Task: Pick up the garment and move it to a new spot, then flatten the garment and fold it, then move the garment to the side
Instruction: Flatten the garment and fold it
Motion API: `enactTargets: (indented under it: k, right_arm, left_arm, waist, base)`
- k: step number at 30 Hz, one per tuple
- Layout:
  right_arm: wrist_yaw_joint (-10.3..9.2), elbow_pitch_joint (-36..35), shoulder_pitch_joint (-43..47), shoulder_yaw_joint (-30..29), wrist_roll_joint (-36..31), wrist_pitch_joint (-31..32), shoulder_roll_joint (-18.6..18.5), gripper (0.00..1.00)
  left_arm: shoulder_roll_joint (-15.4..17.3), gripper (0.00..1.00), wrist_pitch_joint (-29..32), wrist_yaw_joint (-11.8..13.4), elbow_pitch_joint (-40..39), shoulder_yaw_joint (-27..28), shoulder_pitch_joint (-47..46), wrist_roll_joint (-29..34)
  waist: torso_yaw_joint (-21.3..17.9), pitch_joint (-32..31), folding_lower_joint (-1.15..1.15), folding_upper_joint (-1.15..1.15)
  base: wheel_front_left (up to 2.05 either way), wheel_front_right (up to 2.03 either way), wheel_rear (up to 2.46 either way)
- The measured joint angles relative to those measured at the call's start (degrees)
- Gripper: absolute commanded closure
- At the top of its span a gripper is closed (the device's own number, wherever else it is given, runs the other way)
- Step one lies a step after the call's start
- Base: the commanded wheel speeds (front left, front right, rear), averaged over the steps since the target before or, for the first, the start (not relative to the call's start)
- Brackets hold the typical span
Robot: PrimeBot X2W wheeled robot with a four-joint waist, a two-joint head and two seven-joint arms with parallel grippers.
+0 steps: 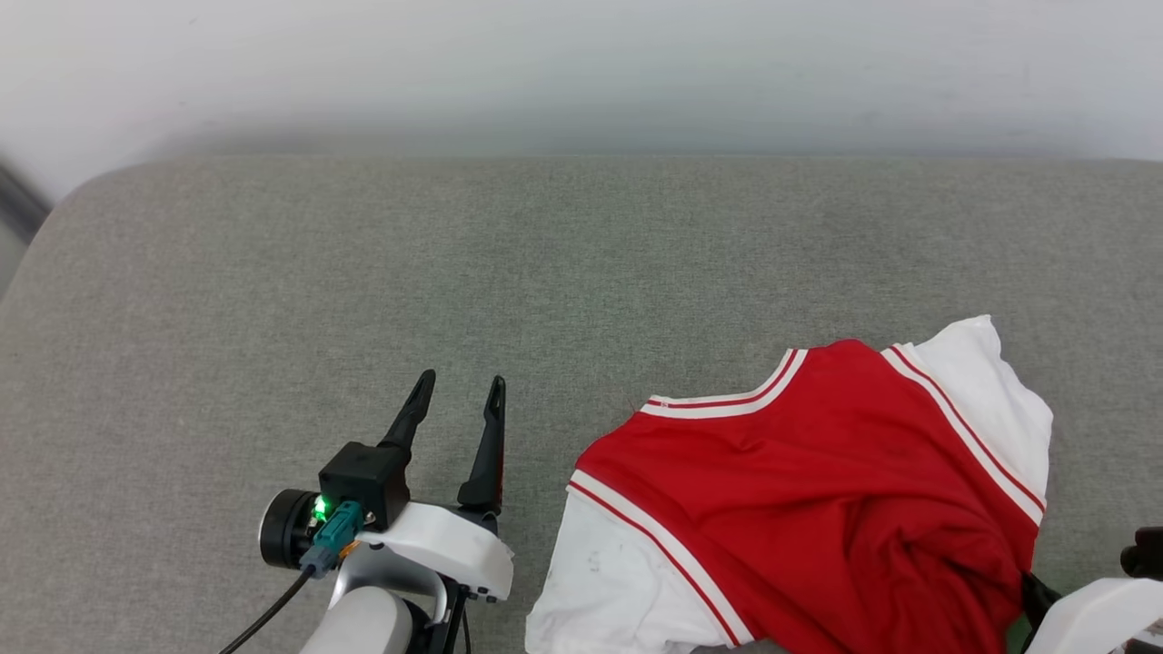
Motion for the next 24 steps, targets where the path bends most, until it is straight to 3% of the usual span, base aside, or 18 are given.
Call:
enactTargets:
  k: [1,13,24]
  right_arm:
    - [0.0,-0.33,0.32,-0.14,0.05,-0.76,0.51,0.0]
    - [-0.01,-7.12,0.93,-1.7,-6.84,-20.75,2.42,0.0]
    - [0.0,-14.7,5.19,6.31,-10.61,-26.59,2.71,0.0]
  left_arm:
    - [0.14,0.0,0.03,0.13,-0.02,0.08,0.15,-0.11]
    - [1.49,0.0,1.08,1.98,-0.48,1.3,3.42,-1.32]
    - [3.58,0.0,4.61,2.72,-1.44,0.33,6.31,-1.65]
  waist:
    - [-0.18,-0.19,0.0,0.0]
    - [-0.39,-4.66,0.0,0.0]
    - [0.65,-9.26,0.0,0.0]
  base:
    - [0.0,0.0,0.0]
    - [0.0,0.0,0.0]
    - [0.0,0.0,0.0]
